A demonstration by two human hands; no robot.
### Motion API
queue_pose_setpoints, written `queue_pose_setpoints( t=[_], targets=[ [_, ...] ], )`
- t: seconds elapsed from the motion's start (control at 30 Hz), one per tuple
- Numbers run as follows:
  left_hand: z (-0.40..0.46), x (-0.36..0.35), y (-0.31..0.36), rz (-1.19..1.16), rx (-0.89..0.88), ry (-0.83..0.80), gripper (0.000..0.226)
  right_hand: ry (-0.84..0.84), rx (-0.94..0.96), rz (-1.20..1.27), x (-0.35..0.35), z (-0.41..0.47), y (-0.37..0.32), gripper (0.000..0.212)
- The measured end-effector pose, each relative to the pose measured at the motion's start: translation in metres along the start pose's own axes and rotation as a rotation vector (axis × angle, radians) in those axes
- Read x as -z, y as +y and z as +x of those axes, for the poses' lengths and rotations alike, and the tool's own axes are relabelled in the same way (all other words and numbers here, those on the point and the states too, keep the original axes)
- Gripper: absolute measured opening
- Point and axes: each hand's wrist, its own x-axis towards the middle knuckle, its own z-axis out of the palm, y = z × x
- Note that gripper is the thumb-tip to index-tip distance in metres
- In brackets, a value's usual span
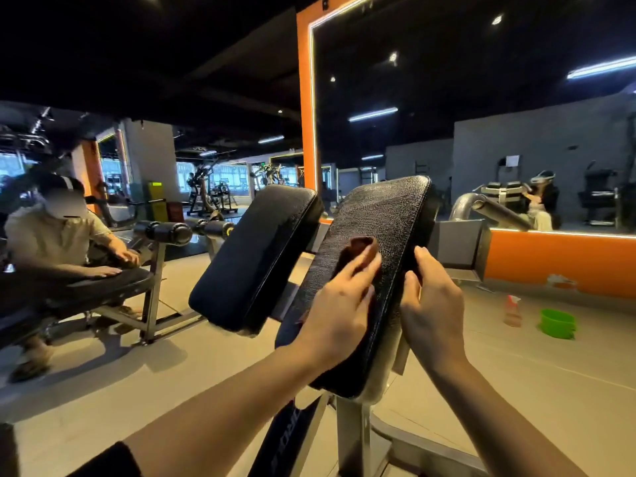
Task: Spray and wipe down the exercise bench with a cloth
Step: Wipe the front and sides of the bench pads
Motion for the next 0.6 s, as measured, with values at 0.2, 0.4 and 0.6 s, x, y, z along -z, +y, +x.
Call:
queue_pose_setpoints(
  t=[0.2, 0.4, 0.6],
  targets=[
    [-0.032, 0.021, -0.066, -0.082, 0.316, -0.031, 0.046, -0.016, -0.025, 0.01, -0.001, -0.006, -0.003, 0.044],
    [-0.045, 0.004, -0.006, -0.03, 0.069, 0.046, 0.045, -0.02, -0.048, -0.01, -0.001, -0.008, -0.006, 0.044],
    [-0.05, 0.006, -0.024, -0.205, 0.147, 0.051, 0.046, -0.023, -0.03, -0.022, 0.0, -0.01, -0.002, 0.043]
  ],
)
